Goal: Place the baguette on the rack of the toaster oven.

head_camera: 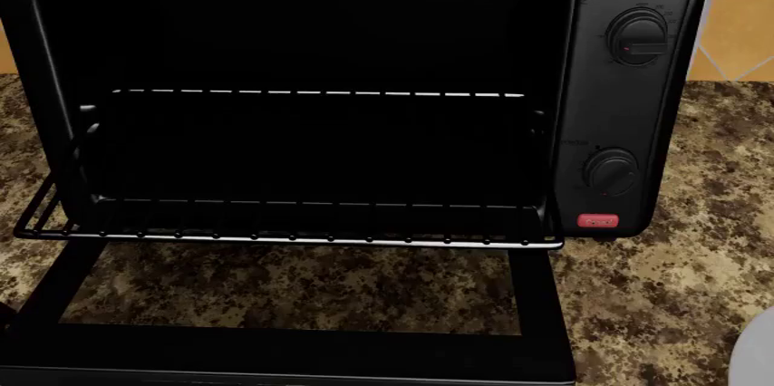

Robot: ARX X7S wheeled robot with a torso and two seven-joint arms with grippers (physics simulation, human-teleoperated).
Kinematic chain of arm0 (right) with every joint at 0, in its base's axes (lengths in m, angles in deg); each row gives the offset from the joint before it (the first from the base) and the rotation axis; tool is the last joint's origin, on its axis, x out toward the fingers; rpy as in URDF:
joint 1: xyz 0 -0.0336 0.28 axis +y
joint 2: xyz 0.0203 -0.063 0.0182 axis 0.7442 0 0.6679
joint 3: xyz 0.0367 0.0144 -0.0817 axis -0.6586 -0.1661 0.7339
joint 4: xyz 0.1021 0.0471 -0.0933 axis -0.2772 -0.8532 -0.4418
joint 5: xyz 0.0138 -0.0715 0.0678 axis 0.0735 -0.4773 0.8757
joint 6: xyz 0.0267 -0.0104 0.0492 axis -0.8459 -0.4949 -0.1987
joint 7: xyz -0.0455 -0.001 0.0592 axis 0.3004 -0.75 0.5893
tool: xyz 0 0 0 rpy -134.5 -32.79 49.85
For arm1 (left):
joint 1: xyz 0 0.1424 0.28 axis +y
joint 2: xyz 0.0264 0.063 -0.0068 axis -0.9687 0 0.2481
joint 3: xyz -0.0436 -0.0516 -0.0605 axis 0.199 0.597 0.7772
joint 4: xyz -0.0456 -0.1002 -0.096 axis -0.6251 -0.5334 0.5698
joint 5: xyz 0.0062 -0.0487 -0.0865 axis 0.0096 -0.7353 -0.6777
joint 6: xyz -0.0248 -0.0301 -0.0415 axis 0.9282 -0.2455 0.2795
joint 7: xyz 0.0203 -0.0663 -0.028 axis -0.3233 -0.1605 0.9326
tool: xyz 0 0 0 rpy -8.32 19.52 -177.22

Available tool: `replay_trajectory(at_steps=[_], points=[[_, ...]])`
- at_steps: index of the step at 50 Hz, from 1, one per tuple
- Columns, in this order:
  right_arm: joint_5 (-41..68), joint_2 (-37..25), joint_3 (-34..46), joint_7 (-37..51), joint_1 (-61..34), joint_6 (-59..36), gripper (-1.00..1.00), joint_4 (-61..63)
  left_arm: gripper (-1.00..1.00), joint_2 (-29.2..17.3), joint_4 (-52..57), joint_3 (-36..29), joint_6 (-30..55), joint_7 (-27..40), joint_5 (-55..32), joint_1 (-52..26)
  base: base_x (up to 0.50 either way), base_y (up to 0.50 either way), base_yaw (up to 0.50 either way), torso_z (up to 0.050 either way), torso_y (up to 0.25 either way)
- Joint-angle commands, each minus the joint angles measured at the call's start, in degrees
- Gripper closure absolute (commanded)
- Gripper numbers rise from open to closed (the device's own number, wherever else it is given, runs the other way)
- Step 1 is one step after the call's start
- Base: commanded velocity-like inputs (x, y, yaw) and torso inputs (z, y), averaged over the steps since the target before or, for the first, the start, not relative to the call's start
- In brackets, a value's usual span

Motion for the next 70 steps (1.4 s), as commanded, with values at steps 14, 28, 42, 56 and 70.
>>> replay_trajectory(at_steps=[14, 28, 42, 56, 70], points=[[-1.1, -0.3, 3.1, 0.9, -1.0, 0.7, -1.00, -2.3, -1.00, -0.3, 0.1, -0.5, -0.4, 0.3, 0.5, 0.0, 0.00, 0.00, 0.00, 0.000, 0.000], [-1.6, -0.6, 6.0, 2.1, -2.1, 0.7, 1.00, -4.3, -1.00, -0.5, -0.1, -0.6, -1.0, 0.3, 0.7, 0.3, 0.00, 0.00, 0.00, 0.000, 0.000], [-2.3, 0.1, 2.6, 0.2, -0.5, -0.3, 1.00, -2.0, -1.00, -0.6, -0.1, -0.9, -0.8, 0.4, 0.4, -0.2, 0.00, 0.00, 0.00, 0.000, 0.000], [-4.5, -0.4, -15.0, -7.3, 1.2, -7.8, 1.00, 8.1, -1.00, -0.6, -0.3, -1.1, -1.1, 0.4, 0.4, -0.3, 0.00, 0.00, 0.00, 0.000, 0.000], [-4.0, -2.5, -21.7, -11.1, -0.9, -13.1, 1.00, 14.6, -1.00, -1.0, -0.1, -0.9, -1.6, 0.7, 0.3, 0.0, 0.00, 0.00, 0.00, 0.000, 0.000]])
